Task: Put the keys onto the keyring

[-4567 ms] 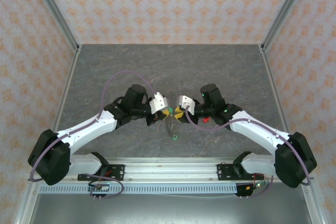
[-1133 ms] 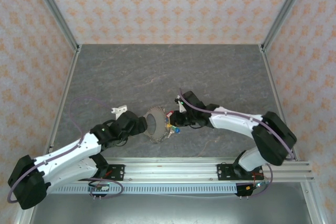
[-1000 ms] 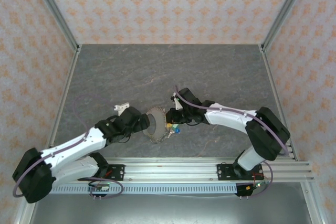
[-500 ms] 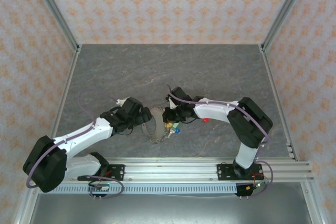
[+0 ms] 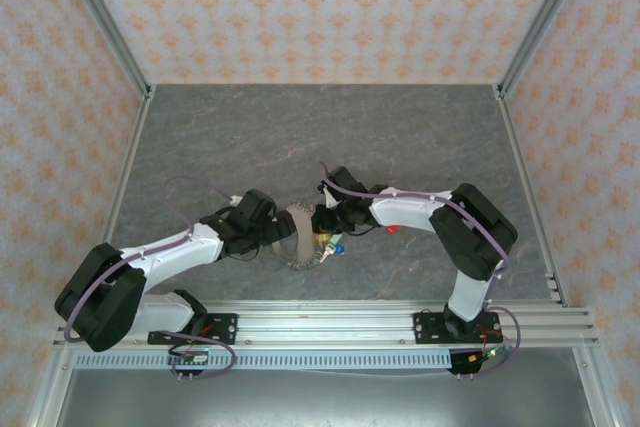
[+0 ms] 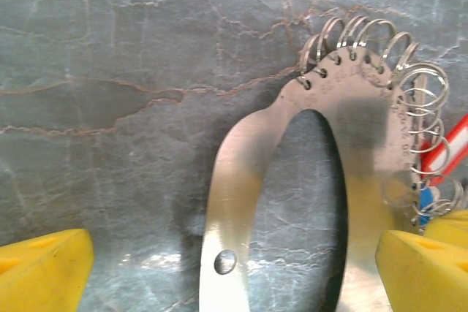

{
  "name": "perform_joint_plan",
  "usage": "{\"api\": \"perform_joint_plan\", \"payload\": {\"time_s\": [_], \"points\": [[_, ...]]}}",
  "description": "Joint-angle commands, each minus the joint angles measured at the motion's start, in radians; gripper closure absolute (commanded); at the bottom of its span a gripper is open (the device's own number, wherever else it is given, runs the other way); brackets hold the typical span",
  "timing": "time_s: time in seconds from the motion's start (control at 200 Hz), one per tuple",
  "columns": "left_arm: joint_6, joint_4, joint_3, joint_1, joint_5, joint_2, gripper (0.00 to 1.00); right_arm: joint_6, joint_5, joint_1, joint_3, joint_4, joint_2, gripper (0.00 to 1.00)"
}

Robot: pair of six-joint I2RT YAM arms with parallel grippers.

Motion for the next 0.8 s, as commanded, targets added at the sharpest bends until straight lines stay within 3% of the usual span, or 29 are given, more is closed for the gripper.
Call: {"api": "perform_joint_plan", "payload": {"time_s": [0.0, 0.205, 0.4, 0.475, 0.796], "points": [[-0.037, 0.070, -0.034, 0.005, 0.032, -0.018, 0.06, 0.000, 0.049, -0.010, -0.057, -0.047, 0.045, 0.90], [-0.091, 0.076, -0.056, 0.006, 0.054, -0.033, 0.25, 0.007, 0.044, -0.011, -0.072, -0.028, 0.048, 0.90], [-0.122, 0.102, -0.065, 0.005, 0.078, -0.049, 0.30, 0.009, 0.041, -0.014, -0.083, -0.016, 0.043, 0.90], [-0.125, 0.109, -0.063, 0.006, 0.082, -0.046, 0.36, 0.010, 0.038, -0.020, -0.087, -0.014, 0.044, 0.90], [-0.145, 0.125, -0.067, 0.005, 0.087, -0.005, 0.34, 0.021, 0.016, -0.034, -0.108, 0.015, 0.038, 0.90]]}}
